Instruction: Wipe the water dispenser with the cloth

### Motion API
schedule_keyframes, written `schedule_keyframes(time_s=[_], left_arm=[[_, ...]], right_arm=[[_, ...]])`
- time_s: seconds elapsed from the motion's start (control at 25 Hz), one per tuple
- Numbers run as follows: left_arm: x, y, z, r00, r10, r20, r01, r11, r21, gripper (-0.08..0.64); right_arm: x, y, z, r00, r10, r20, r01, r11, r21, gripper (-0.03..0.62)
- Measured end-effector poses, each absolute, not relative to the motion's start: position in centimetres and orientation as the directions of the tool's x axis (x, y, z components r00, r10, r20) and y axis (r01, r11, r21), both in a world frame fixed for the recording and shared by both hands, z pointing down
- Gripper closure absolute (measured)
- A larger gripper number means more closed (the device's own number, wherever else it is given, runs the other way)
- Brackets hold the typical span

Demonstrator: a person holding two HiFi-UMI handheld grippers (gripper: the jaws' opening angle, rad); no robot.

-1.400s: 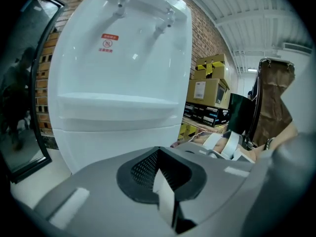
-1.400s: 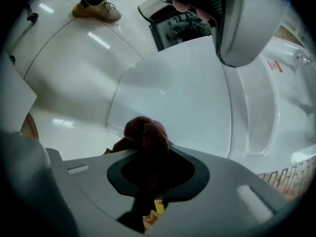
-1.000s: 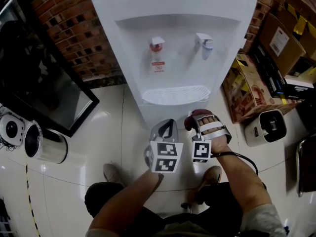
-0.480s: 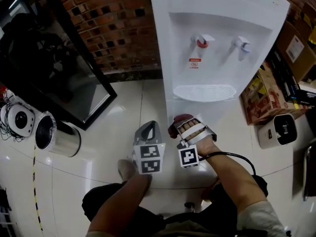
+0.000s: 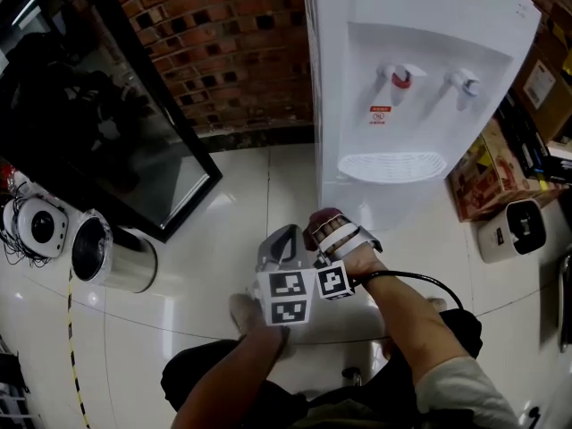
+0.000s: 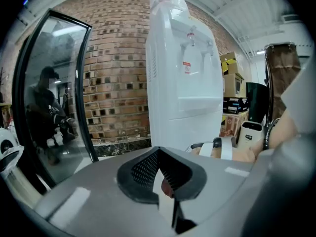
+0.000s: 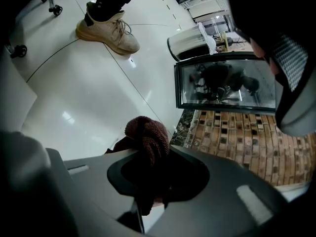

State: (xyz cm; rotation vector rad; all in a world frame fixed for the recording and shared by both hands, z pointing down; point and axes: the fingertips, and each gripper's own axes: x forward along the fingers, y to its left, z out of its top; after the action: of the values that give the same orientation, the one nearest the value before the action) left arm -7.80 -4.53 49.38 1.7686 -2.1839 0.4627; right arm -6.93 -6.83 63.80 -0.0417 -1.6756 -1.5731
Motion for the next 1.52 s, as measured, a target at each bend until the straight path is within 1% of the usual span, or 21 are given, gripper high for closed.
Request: schedule_keyframes(time_s=[0.04, 0.12, 0.32, 0.56, 0.72, 0.84, 1.0, 1.08, 1.16, 1.24, 1.32, 1.4, 1.44, 1.52], left_arm=[[-7.7, -4.4, 49.8, -0.2, -0.88, 0.431, -0.98, 0.186, -0.074, 0.56], [-7.5, -4.2, 50.6, -0.196, -0.872, 0.449, -0.981, 0.176, -0.084, 0.56], [-6.6, -5.1, 50.8, -0.177, -0.876, 0.45, -0.984, 0.154, -0.087, 0.56], [-3.7, -7.2, 50.8, -0.135, -0.883, 0.449, -0.99, 0.106, -0.089, 0.56], [-1.6, -8.9, 50.8, -0.111, -0.889, 0.444, -0.993, 0.08, -0.087, 0.56], [0.0, -10.1, 51.1, -0.096, -0.89, 0.446, -0.995, 0.068, -0.078, 0.56], [3.3, -12.2, 51.4, -0.049, -0.894, 0.446, -0.998, 0.028, -0.053, 0.56], [5.1, -13.2, 51.7, -0.021, -0.893, 0.449, -0.999, 0.005, -0.038, 0.56], [6.8, -14.1, 52.1, 0.003, -0.891, 0.454, -1.0, -0.014, -0.022, 0.56], [8.3, -15.0, 52.6, 0.022, -0.888, 0.459, -1.0, -0.026, -0.003, 0.56], [9.6, -16.0, 53.0, 0.037, -0.887, 0.46, -0.999, -0.032, 0.019, 0.56], [10.8, -17.0, 53.2, 0.05, -0.889, 0.456, -0.999, -0.037, 0.038, 0.56], [11.3, -17.5, 53.2, 0.056, -0.89, 0.453, -0.998, -0.04, 0.045, 0.56], [12.1, -18.3, 53.4, 0.067, -0.891, 0.45, -0.997, -0.047, 0.056, 0.56]], right_arm=[[-6.3, -7.4, 64.5, -0.623, -0.519, 0.586, 0.58, 0.197, 0.791, 0.5], [-5.6, -8.5, 65.2, -0.581, -0.556, 0.594, 0.605, 0.192, 0.772, 0.5], [-3.6, -11.8, 64.8, -0.533, -0.619, 0.577, 0.564, 0.249, 0.787, 0.5], [-0.2, -13.8, 63.8, -0.512, -0.646, 0.565, 0.543, 0.266, 0.796, 0.5], [3.1, -15.9, 63.1, -0.497, -0.679, 0.541, 0.52, 0.265, 0.812, 0.5], [6.1, -17.3, 63.5, -0.46, -0.689, 0.559, 0.517, 0.304, 0.8, 0.5], [9.4, -19.1, 63.9, -0.462, -0.689, 0.559, 0.429, 0.378, 0.82, 0.5], [11.5, -20.5, 63.7, -0.435, -0.72, 0.541, 0.43, 0.362, 0.827, 0.5], [12.5, -21.9, 63.0, -0.442, -0.746, 0.498, 0.404, 0.33, 0.853, 0.5], [12.7, -22.1, 62.9, -0.464, -0.732, 0.498, 0.379, 0.345, 0.859, 0.501], [13.2, -21.8, 63.6, -0.455, -0.712, 0.536, 0.408, 0.368, 0.836, 0.501], [13.3, -21.5, 64.1, -0.478, -0.684, 0.551, 0.391, 0.396, 0.831, 0.502], [13.7, -21.6, 64.4, -0.47, -0.679, 0.563, 0.404, 0.402, 0.822, 0.502], [16.3, -22.2, 65.6, -0.368, -0.687, 0.626, 0.518, 0.408, 0.752, 0.502]])
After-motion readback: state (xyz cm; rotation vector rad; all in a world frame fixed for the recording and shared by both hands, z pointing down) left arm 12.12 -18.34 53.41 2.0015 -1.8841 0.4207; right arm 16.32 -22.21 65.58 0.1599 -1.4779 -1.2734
